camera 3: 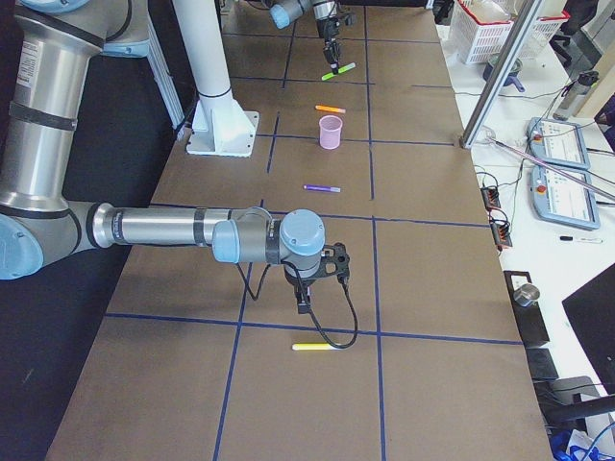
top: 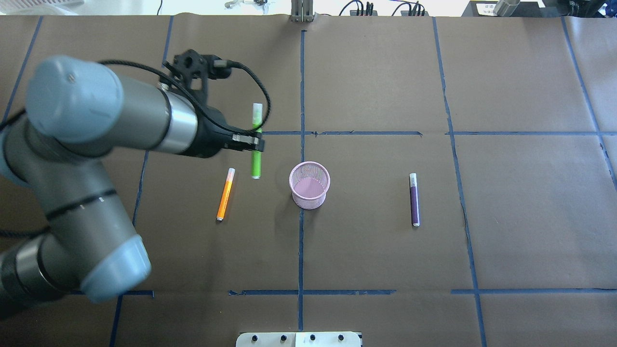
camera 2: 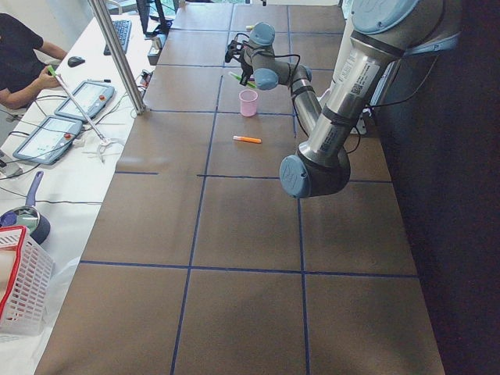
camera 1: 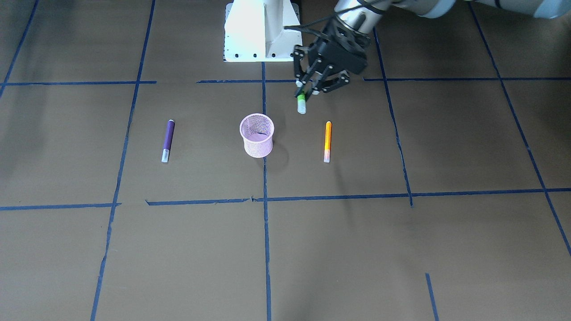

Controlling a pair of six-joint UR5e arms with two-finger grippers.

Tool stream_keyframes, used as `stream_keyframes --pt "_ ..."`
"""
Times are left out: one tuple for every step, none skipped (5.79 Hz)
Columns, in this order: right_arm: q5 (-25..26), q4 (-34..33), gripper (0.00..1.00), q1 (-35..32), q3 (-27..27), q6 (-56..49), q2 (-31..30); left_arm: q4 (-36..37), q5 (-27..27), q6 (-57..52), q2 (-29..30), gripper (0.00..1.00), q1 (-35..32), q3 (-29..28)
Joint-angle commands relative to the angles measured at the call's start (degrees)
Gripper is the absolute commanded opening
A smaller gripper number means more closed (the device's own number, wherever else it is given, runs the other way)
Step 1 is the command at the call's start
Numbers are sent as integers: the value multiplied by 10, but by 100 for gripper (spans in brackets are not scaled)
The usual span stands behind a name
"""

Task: Collect pens into pen holder
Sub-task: 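Lift the green marker with the left gripper and carry it over the pink cup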

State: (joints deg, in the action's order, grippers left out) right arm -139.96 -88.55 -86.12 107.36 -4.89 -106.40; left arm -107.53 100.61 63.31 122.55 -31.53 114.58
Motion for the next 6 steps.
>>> stream_keyframes --pt "0 6 100 0 0 -1 -7 -12 -227 24 37 0 110 -16" --pt "0 6 100 0 0 -2 -7 -18 -302 21 50 3 121 -59" --pt "0 6 100 0 -1 -2 -7 -40 -320 3 67 2 128 -101" --pt "0 6 100 1 -1 -1 -7 -44 -359 2 73 2 128 -129" --pt "-1 6 100 0 -1 0 -7 -45 -380 1 75 3 138 -146" --pt "0 5 100 0 -2 1 -7 -68 -406 1 73 8 147 -173"
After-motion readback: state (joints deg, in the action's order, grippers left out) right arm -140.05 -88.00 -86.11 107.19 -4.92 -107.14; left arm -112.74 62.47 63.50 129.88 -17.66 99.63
